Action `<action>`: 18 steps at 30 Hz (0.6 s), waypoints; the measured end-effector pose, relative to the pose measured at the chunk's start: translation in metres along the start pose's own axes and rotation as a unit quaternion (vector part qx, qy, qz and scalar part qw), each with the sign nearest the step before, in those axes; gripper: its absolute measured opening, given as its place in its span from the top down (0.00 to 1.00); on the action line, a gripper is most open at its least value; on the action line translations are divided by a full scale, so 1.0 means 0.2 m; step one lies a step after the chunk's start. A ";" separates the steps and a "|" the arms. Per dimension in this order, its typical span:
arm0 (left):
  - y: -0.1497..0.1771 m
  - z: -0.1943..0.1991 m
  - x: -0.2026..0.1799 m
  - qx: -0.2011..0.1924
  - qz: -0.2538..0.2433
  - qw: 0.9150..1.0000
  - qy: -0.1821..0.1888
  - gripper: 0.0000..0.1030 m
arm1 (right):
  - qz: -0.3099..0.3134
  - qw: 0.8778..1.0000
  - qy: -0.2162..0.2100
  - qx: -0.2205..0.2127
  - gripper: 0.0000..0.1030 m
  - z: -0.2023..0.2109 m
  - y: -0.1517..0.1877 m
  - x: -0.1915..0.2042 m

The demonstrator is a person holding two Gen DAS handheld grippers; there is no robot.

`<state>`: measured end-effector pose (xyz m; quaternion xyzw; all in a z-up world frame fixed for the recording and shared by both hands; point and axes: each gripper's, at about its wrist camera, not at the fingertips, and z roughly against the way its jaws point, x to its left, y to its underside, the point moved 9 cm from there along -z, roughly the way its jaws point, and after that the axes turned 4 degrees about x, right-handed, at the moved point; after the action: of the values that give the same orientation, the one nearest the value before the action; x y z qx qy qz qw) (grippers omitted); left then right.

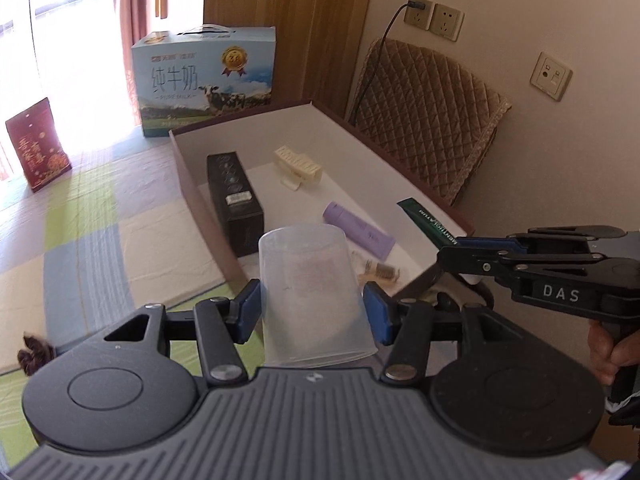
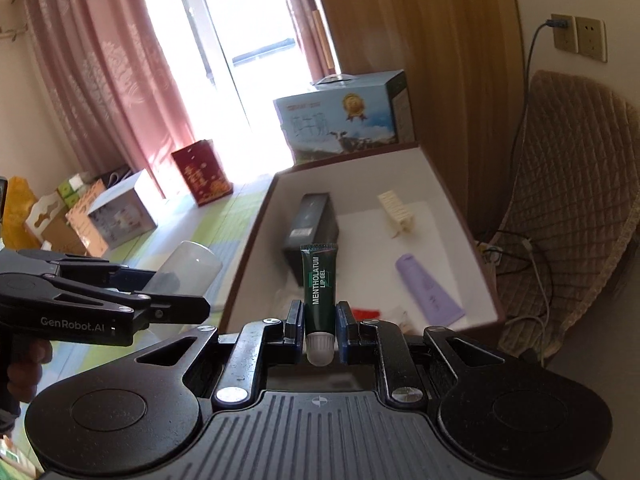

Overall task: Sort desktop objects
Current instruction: 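Carry the green tube and clear cup over the brown box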

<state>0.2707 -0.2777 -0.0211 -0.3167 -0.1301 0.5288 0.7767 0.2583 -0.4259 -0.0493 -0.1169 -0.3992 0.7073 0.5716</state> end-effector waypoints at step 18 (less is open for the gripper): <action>-0.27 -0.61 0.03 0.070 0.043 0.997 0.015 0.51 | 0.067 0.992 0.017 0.103 0.87 -0.52 -0.14 -0.31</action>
<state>0.3788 -0.3274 -0.0806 -0.2747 -0.0674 0.5645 0.7755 0.3632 -0.4372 -0.1154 -0.0962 -0.3052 0.7794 0.5386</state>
